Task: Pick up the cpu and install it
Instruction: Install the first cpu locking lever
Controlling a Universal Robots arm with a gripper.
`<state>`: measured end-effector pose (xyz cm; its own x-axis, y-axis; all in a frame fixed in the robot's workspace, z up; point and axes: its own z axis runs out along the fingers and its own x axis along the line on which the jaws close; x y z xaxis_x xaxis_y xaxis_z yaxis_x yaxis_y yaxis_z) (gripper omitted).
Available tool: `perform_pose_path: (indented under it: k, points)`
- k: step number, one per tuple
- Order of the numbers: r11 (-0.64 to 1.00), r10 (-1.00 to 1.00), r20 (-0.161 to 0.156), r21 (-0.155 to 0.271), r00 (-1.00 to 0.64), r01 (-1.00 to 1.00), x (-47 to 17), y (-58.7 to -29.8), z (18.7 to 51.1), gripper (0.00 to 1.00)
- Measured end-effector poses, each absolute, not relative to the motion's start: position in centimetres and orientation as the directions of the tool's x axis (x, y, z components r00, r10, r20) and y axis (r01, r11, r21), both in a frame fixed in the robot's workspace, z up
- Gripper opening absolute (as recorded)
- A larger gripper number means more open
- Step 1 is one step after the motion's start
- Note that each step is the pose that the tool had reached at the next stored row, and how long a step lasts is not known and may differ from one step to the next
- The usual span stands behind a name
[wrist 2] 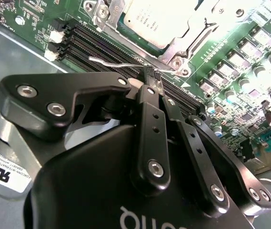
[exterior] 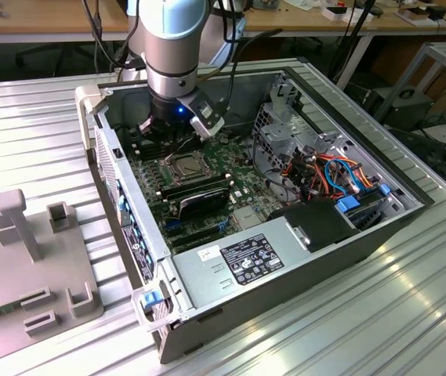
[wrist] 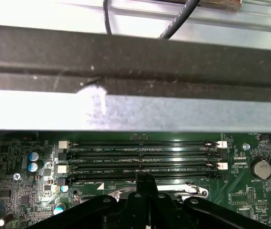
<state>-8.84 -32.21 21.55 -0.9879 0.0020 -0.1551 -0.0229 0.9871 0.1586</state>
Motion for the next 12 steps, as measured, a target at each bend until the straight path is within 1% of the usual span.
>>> perform_pose_path:
  k: [12]
  points:
    - [0.985, -0.010, -0.155, 0.167, -0.988, -0.036, -8.47, -32.21, 21.55, 0.11]
